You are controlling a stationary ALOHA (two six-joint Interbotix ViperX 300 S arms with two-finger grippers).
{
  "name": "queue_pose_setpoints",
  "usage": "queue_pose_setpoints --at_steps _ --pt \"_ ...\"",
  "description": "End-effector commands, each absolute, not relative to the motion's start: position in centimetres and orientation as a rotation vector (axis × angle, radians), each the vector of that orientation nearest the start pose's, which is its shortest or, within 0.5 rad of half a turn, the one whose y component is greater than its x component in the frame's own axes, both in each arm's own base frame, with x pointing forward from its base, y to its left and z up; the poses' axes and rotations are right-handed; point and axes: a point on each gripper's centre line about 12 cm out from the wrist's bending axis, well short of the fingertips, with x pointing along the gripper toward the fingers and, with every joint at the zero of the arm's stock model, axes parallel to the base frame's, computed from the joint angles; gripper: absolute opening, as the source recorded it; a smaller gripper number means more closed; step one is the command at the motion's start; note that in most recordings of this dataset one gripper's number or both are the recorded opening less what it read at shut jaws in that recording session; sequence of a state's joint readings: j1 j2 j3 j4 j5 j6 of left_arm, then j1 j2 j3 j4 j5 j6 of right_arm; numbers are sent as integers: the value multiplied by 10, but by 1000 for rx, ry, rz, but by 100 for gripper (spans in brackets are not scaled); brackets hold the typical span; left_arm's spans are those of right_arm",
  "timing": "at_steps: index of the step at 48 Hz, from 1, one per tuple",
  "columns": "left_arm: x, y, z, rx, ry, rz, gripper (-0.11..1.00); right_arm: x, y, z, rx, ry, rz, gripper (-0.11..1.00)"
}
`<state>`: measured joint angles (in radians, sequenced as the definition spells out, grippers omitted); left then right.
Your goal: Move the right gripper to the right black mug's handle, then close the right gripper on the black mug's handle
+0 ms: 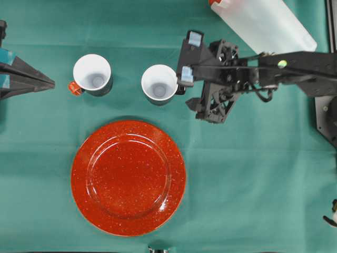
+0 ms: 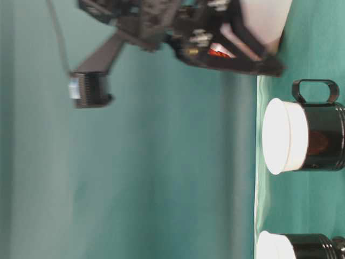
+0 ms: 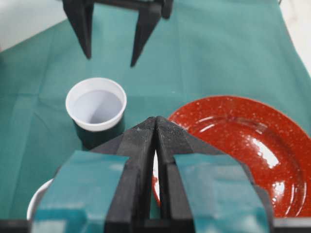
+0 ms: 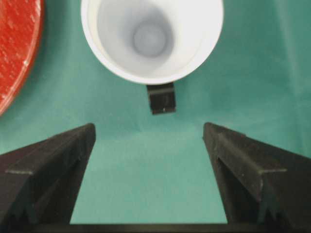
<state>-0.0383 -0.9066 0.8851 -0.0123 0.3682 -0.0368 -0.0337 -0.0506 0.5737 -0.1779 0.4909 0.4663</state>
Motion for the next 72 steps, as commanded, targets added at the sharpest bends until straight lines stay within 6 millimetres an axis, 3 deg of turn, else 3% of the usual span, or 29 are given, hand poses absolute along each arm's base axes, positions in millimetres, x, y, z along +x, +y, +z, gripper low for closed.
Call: queue_pose_setpoints --at_steps 1,31,38,47,54,62,72 --pt "213 -9 337 -47 319 -38 2 371 -21 178 251 956 -248 87" --pt "213 -9 338 -47 316 -38 2 387 -41 156 227 921 -258 81" --pt "213 -9 338 -47 316 -38 2 390 -42 156 185 912 -244 66" --pt "213 -9 336 -46 328 -37 2 390 -42 155 167 915 -237 25" --pt "212 -9 335 -44 345 -37 2 391 -40 156 167 913 -232 23" --pt "210 -9 337 -45 337 -38 2 389 -40 174 165 896 -238 23" --pt "206 -9 338 -44 339 -38 2 381 -42 233 156 827 -260 22"
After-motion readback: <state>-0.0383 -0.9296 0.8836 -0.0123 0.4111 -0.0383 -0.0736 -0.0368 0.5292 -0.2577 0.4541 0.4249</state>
